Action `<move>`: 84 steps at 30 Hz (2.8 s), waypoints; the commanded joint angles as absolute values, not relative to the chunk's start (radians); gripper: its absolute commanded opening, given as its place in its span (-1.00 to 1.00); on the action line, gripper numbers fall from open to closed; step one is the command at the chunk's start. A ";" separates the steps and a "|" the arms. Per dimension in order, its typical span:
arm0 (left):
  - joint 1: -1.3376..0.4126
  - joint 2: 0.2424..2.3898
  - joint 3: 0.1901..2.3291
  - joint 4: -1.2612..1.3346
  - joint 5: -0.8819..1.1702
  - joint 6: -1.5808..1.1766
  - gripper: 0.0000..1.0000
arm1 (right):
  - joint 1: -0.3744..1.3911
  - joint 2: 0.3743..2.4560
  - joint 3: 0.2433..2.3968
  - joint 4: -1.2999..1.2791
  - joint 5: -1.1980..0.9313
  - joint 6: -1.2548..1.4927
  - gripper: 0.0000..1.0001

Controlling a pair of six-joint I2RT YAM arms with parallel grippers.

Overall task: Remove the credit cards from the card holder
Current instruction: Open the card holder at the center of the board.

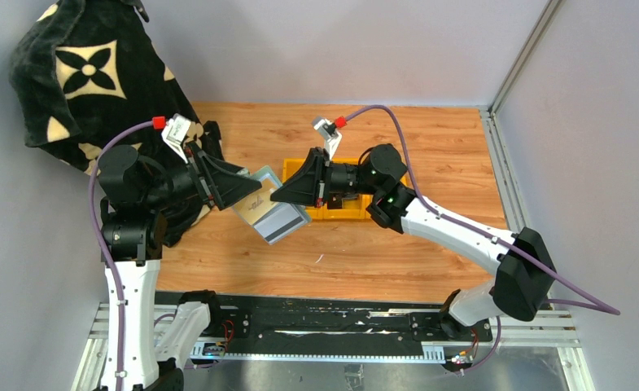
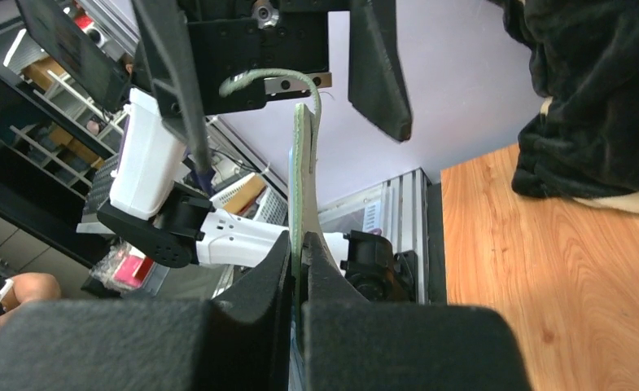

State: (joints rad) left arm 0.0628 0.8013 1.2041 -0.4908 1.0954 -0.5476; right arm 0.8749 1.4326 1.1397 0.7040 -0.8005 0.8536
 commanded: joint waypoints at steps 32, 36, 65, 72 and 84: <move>0.051 0.854 1.233 -0.904 1.196 -0.118 -1.00 | 0.863 1.489 1.195 0.549 -1.120 0.812 0.40; 0.051 0.861 1.267 -0.904 1.208 -0.148 -1.00 | 0.862 1.490 1.101 0.675 -1.089 0.888 0.22; 0.032 0.838 1.107 -0.893 1.348 -0.078 -0.01 | 0.895 1.633 1.714 -0.763 -0.997 -0.082 -1.00; 0.011 0.819 1.112 -0.894 1.293 -0.074 -0.94 | 0.894 1.652 1.763 -0.784 -0.980 -0.102 -0.64; 0.011 0.896 1.202 -0.899 1.052 -0.101 -1.00 | 0.768 1.418 1.559 -0.408 -0.797 0.252 0.07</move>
State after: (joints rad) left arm 0.0162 0.8829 1.1381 -0.8936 1.1648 -0.0849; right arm 0.7998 1.5677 1.6726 -0.6472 -0.8665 0.0708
